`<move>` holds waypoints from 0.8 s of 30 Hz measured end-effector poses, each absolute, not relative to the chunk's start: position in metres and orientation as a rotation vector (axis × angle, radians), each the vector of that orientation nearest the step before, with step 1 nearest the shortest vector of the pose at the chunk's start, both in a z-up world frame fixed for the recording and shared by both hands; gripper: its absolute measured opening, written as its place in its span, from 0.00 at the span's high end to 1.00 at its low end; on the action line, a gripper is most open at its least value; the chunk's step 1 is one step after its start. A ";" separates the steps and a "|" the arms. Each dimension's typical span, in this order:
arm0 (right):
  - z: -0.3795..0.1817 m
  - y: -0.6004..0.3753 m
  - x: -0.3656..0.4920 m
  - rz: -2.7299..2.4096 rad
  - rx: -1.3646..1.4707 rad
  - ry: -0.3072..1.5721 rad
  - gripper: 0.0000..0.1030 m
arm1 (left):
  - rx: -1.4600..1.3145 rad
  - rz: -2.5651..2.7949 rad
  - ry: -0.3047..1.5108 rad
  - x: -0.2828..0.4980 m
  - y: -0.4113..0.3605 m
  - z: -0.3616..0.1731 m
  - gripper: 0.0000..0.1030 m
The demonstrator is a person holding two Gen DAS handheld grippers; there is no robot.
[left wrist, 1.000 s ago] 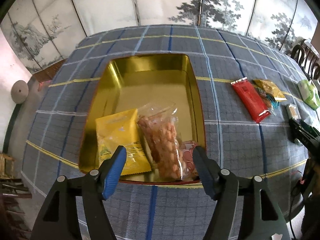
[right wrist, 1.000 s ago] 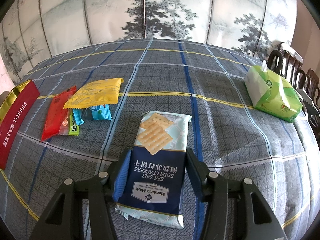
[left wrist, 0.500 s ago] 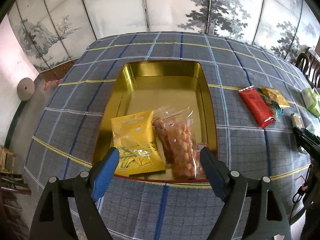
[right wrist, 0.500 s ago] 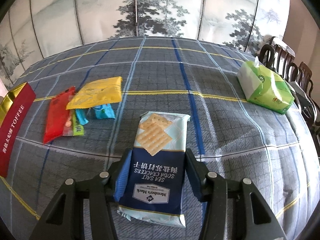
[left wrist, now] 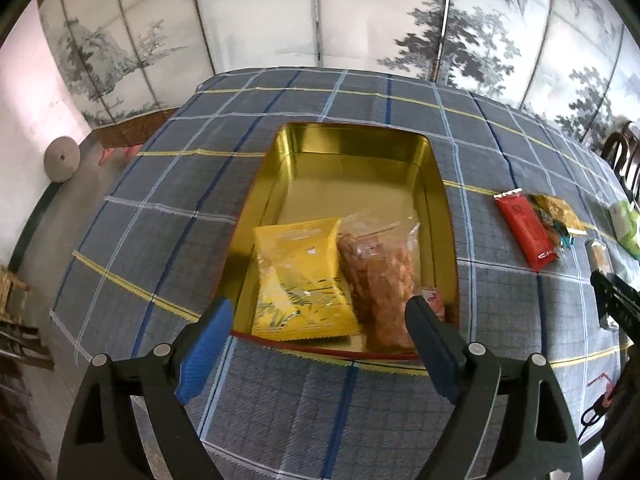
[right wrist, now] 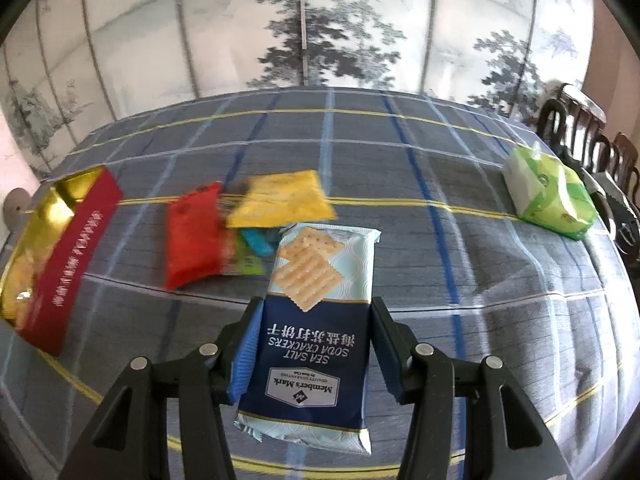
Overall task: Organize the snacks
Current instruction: 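Carry the soda cracker packet into the gold tin with the right tool and release it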
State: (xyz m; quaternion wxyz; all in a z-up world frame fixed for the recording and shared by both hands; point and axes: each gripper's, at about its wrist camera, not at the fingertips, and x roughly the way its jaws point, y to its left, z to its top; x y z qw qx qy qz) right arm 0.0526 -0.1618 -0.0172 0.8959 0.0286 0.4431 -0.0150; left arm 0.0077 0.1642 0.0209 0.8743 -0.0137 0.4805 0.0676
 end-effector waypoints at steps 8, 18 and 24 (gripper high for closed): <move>0.004 -0.111 0.052 0.084 0.035 0.884 0.49 | -0.072 0.190 0.993 -0.001 0.188 0.023 0.16; 0.019 -0.048 0.050 0.234 0.034 0.883 0.49 | -0.128 0.252 0.982 -0.011 0.216 0.027 0.14; 0.023 -0.003 0.048 0.337 0.029 0.891 0.49 | -0.153 0.289 0.974 -0.017 0.235 0.029 0.14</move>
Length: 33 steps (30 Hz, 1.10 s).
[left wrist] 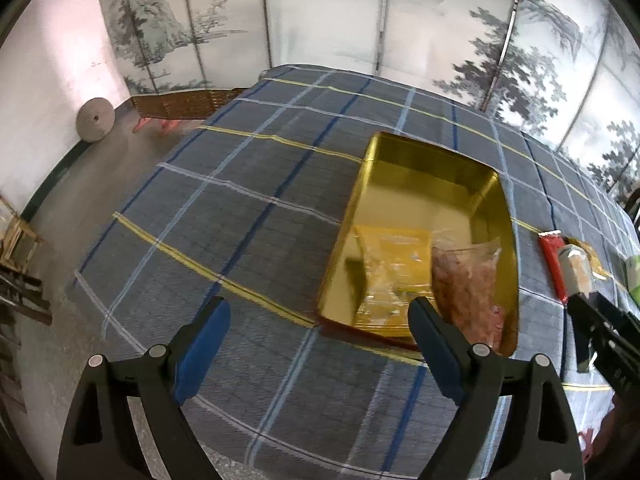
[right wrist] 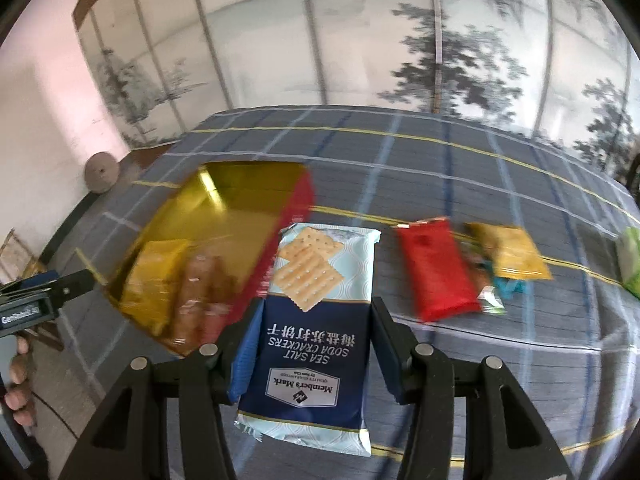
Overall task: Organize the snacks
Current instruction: 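Carry the soda cracker packet into the gold tin with the right tool and release it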
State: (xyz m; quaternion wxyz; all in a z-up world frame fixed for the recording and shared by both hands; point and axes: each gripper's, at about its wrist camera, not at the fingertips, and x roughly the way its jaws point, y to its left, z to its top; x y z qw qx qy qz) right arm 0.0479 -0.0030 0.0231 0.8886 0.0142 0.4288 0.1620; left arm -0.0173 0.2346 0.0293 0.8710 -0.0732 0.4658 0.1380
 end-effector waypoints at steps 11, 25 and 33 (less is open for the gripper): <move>0.024 0.062 0.047 0.453 0.013 0.907 0.49 | -0.183 0.345 0.974 -0.033 0.268 0.030 0.14; 0.018 0.118 0.057 0.474 -0.030 0.932 0.49 | -0.223 0.381 0.992 -0.045 0.295 0.023 0.14; -0.004 0.125 0.061 0.465 -0.046 0.965 0.49 | -0.233 0.385 0.997 -0.047 0.299 0.021 0.14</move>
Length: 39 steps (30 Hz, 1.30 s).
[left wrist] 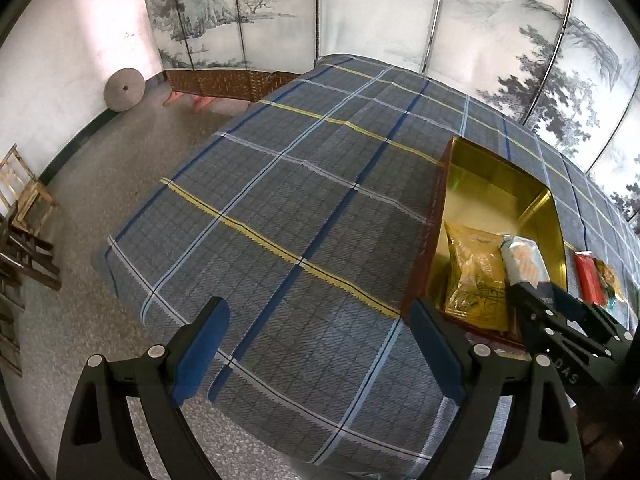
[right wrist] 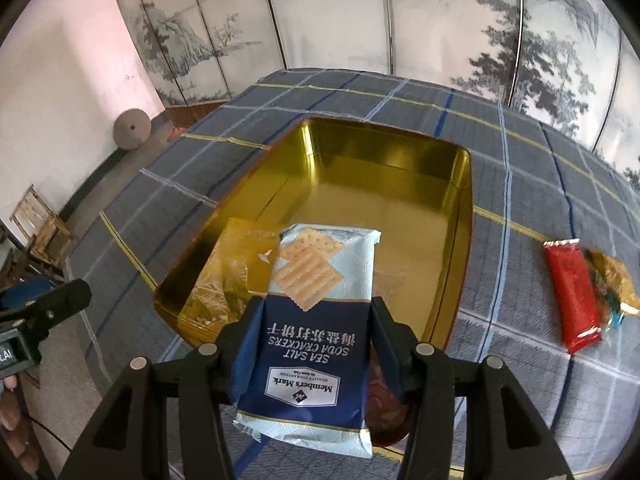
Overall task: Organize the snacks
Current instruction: 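Carry the soda cracker packet into the gold tin with the right tool and release it, then grasp the yellow packet with the right tool while the left tool moves toward the red packet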
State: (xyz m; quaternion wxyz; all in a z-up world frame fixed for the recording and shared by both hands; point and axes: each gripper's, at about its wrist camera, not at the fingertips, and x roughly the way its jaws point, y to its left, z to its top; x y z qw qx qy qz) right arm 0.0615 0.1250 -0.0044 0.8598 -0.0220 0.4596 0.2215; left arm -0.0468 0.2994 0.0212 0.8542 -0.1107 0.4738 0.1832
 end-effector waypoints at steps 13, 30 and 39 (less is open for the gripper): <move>0.016 0.111 0.051 0.527 -0.090 0.926 0.39 | -0.215 0.365 0.995 -0.042 0.285 0.025 0.14; 0.027 -0.069 0.106 0.215 0.011 0.864 0.33 | -0.132 0.258 0.967 -0.011 0.208 0.046 0.13; -0.008 -0.143 0.166 0.124 0.066 0.980 0.32 | -0.054 0.169 0.999 0.018 0.143 0.042 0.13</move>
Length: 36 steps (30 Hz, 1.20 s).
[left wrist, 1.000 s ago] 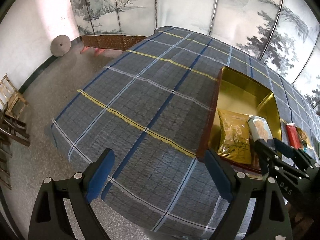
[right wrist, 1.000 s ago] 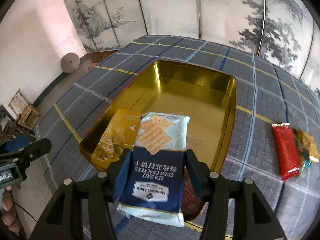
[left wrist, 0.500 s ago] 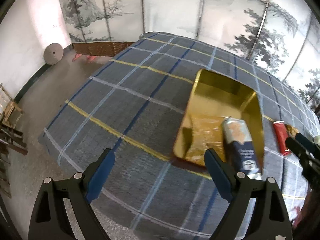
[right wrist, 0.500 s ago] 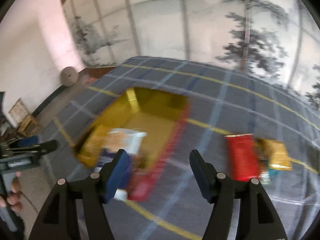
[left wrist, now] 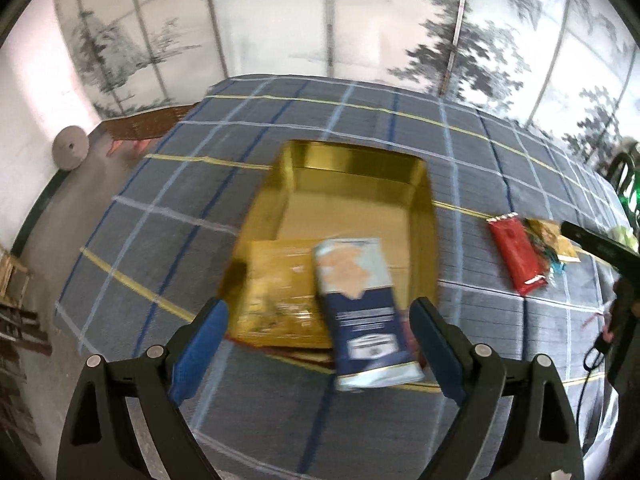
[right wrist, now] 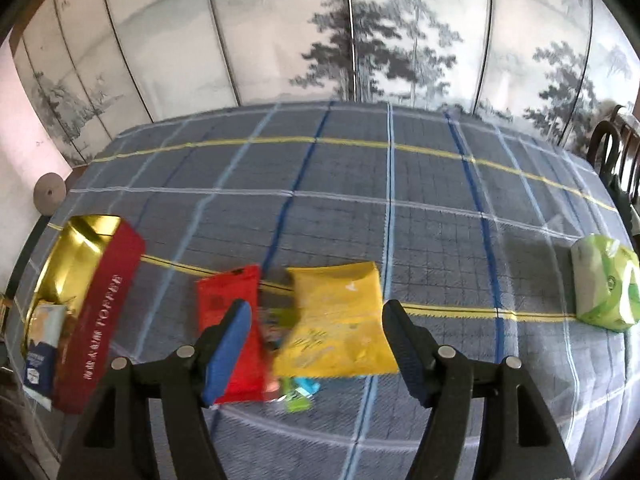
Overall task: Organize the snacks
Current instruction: 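Grasp the yellow packet with the right tool while the left tool moves toward the red packet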
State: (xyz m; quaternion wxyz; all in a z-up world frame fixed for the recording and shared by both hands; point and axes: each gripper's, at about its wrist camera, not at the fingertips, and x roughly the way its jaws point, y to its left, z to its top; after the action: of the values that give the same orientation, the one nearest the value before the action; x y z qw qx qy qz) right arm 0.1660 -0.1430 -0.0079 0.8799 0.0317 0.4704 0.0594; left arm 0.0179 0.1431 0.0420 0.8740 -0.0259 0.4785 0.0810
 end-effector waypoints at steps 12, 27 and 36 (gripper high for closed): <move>-0.052 -0.150 0.197 0.147 0.088 1.058 0.32 | 0.053 0.046 1.021 0.053 0.060 0.033 0.12; -0.060 -0.171 0.167 0.195 0.161 1.010 0.44 | 0.048 -0.053 1.065 0.089 -0.001 -0.003 0.12; -0.053 -0.198 0.147 0.176 0.189 0.941 0.44 | -0.022 -0.057 1.066 0.119 -0.026 -0.020 0.12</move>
State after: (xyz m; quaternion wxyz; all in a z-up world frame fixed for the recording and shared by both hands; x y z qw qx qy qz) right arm 0.1466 -0.1976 -0.0526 0.8833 0.0907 0.4520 0.0847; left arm 0.1189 -0.0260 -0.0198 0.8609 -0.0106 0.5080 -0.0272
